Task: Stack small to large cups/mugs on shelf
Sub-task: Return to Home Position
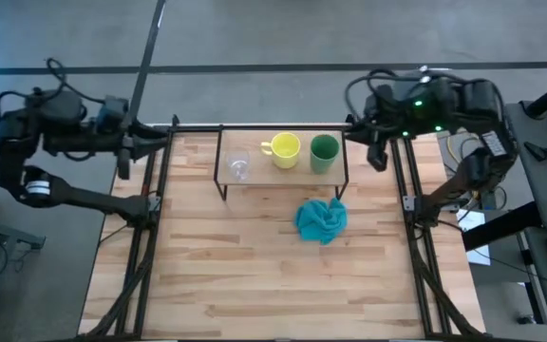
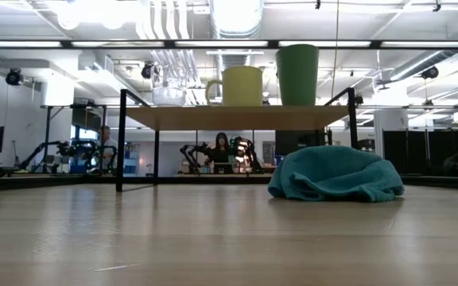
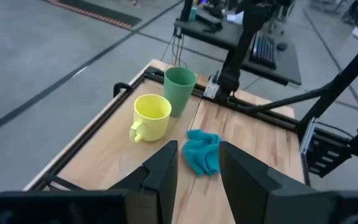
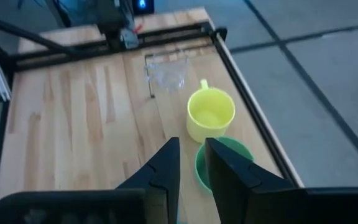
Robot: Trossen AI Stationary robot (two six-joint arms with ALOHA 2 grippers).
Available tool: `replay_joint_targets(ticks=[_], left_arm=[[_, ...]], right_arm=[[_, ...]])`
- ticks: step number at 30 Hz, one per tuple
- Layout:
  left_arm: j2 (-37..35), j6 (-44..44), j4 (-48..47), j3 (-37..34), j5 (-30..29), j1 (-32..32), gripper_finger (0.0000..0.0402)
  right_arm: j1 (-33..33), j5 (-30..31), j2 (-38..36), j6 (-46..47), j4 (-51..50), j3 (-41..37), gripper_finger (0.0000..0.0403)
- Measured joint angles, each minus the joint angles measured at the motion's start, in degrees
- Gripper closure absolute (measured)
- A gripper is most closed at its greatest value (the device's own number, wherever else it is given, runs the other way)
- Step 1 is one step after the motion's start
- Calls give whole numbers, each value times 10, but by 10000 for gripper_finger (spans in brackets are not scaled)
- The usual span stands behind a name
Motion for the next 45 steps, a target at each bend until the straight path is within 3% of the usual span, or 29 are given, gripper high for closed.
replay_joint_targets(ticks=[9, 19, 28, 34, 39, 45], left_arm=[[-67, 2, 0, -4, -29, 0, 299], [-171, -18, -1, -48, -30, 0, 299], [-267, -16, 32, -180, -30, 0, 299], [-353, -14, 95, -290, -26, 0, 299], [-430, -26, 148, -378, -4, 0, 299], [-496, -24, 197, -458, 36, 0, 299]], right_arm=[[0, 0, -75, 3, 37, -71, 322], [0, 0, -229, 45, 220, -311, 332], [0, -6, -332, 105, 388, -547, 329], [0, -60, -372, 105, 556, -683, 321], [0, -82, -395, 124, 677, -772, 324], [0, -112, -412, 131, 731, -834, 332]])
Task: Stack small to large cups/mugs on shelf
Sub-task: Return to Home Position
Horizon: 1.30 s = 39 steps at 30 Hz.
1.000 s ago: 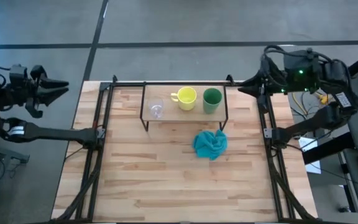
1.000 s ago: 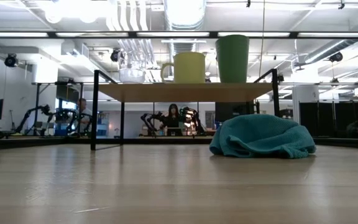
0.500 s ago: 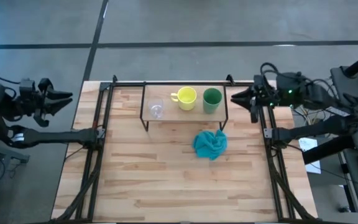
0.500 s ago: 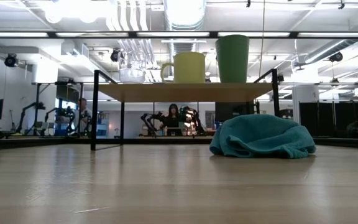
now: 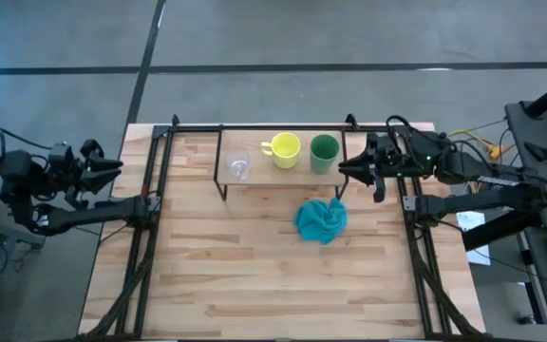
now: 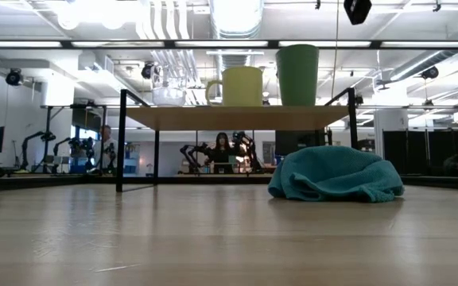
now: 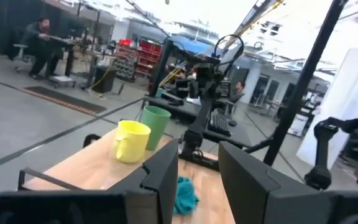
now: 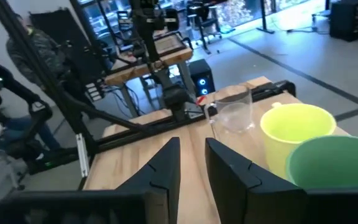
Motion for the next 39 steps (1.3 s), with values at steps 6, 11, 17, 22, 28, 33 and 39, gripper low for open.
replay_joint_targets(ticks=[6, 11, 17, 22, 28, 33, 39], left_arm=[[-27, 36, 37, -71, 30, 0, 299], [-23, 41, 66, -103, 49, 0, 299], [-29, 40, 115, -152, 54, 0, 299], [-29, 40, 149, -186, 57, 0, 299], [-30, 38, 225, -234, 99, 0, 299], [-27, 38, 280, -270, 116, 0, 299], [-28, 11, 284, -303, 118, 0, 299]], right_arm=[[2, -20, -4, -32, 56, -39, 328], [4, -42, -4, -41, 98, -64, 326], [3, -40, -3, -32, 116, -90, 334], [3, -40, -7, -32, 209, -139, 332], [4, -42, -7, 3, 331, -216, 324], [7, -87, -6, 24, 381, -253, 326], [34, -118, -6, 8, 394, -258, 333]])
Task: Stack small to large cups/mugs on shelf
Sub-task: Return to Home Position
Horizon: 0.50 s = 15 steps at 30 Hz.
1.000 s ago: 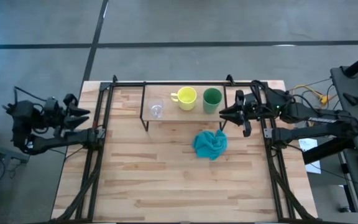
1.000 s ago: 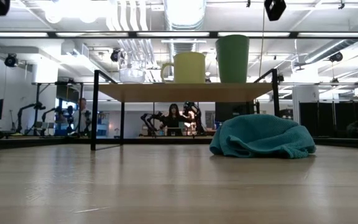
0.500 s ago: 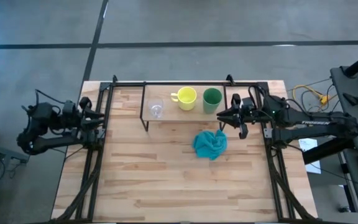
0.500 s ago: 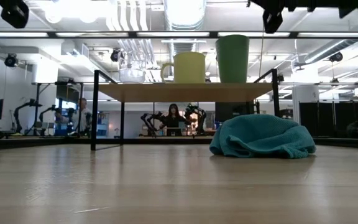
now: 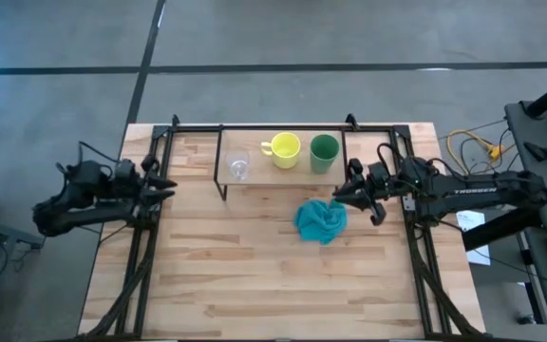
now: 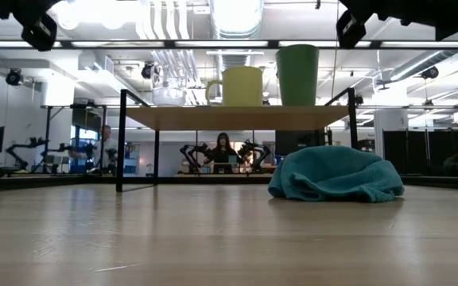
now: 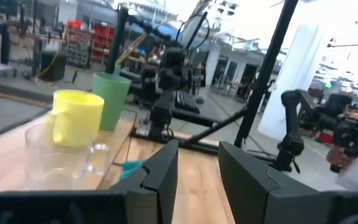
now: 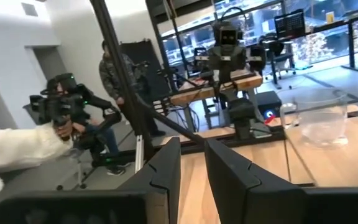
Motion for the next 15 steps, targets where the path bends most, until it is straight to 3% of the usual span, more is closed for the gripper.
replay_joint_targets(ticks=[15], left_arm=[[-3, -16, 103, -85, 16, 0, 299]], right_arm=[[64, 5, -1, -14, -1, -23, 324]])
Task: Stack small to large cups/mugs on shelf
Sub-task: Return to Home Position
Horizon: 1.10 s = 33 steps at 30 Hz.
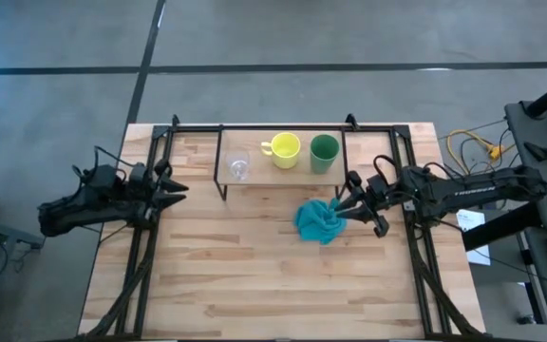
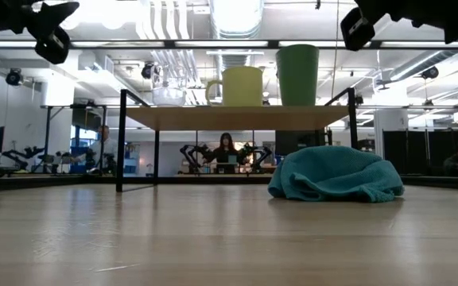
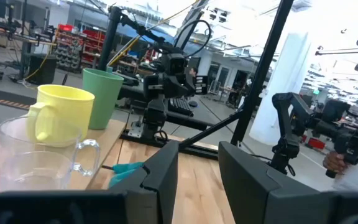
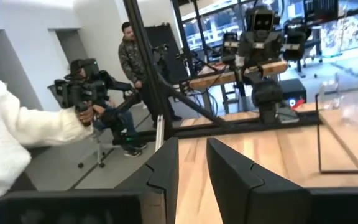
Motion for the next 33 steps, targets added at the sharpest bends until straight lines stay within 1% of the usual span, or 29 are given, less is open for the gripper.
replay_joint_targets(ticks=[5, 9, 13, 18, 25, 30, 33], left_arm=[[0, 0, 12, -10, 5, 0, 299], [0, 0, 14, -10, 5, 0, 299], [0, 0, 14, -10, 5, 0, 299], [0, 4, 12, -10, 5, 1, 299], [0, 4, 12, -17, 5, 0, 299], [0, 4, 19, -32, 4, 0, 299], [0, -1, 47, -55, 0, 0, 299]], right_arm=[[6, 0, 0, 0, 28, -20, 331], [7, 0, 0, 16, 65, -62, 334], [9, 0, 0, 43, 136, -112, 331], [9, 0, 0, 40, 236, -169, 324], [8, 0, 0, 60, 256, -209, 328], [8, 0, 0, 69, 253, -212, 334], [8, 0, 1, 69, 252, -212, 334]])
